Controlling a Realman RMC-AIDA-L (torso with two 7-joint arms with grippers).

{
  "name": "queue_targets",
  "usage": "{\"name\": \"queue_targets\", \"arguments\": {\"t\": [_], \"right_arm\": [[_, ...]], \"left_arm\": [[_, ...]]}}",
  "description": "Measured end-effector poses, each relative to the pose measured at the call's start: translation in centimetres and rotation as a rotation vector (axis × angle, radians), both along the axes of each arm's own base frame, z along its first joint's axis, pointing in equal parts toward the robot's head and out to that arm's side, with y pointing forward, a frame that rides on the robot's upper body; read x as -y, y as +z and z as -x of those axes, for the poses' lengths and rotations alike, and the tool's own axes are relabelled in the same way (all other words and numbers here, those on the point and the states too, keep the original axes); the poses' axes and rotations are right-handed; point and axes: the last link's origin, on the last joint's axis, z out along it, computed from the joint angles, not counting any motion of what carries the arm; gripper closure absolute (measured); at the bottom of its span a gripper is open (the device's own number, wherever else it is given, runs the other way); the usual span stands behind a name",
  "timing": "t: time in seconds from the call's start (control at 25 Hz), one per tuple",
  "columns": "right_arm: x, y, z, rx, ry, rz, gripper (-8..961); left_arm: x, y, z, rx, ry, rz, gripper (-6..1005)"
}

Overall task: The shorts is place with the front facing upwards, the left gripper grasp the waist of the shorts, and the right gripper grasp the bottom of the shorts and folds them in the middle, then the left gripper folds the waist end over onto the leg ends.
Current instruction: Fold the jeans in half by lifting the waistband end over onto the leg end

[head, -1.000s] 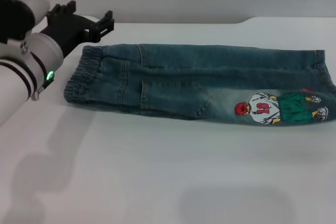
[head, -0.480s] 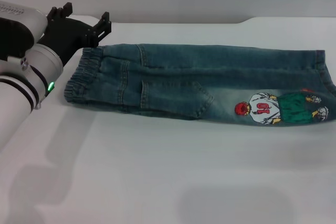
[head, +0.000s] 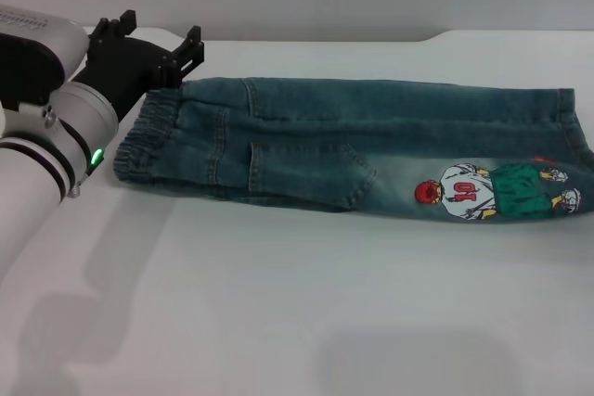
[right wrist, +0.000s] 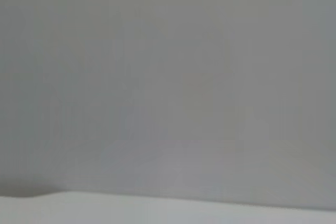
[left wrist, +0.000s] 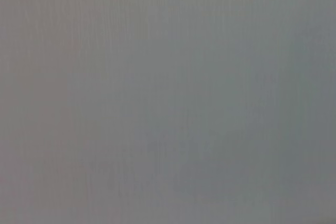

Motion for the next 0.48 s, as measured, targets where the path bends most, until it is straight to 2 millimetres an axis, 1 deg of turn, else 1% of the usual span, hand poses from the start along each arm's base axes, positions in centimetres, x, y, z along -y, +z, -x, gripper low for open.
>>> {"name": "queue_targets", "arguments": {"t": [0.04, 0.08, 0.2, 0.24, 0.28, 0.32, 0.48], "right_arm": [[0.1, 0.0, 0.1, 0.018, 0.007, 0.015, 278], [0.7, -0.3, 0.2, 0.080, 0.041, 0.050, 278], [1.3, -0.5, 0.5, 0.110, 0.112, 0.053, 278], [1.5, -0.4, 0.7, 0.111, 0.165, 0.038, 278], [1.8, 0.0, 1.2, 0.116, 0.262, 0.000, 278], [1.8, 0.0, 1.2, 0.116, 0.262, 0.000, 279], [2.3, 1.0, 2.0, 0.132, 0.419, -0.107, 279]], "left_arm": [[0.0, 0.0, 0.0, 0.000, 0.001, 0.001, 150], [0.0, 0.0, 0.0, 0.001, 0.001, 0.002, 150], [-0.1, -0.1, -0.1, 0.002, 0.000, 0.004, 150], [-0.1, -0.1, -0.1, 0.003, 0.001, 0.007, 150], [-0.2, -0.2, -0.1, 0.006, 0.002, 0.010, 149], [-0.2, -0.3, -0.1, 0.010, 0.005, 0.012, 149], [-0.3, -0.4, 0.0, 0.014, 0.012, 0.020, 149]]}}
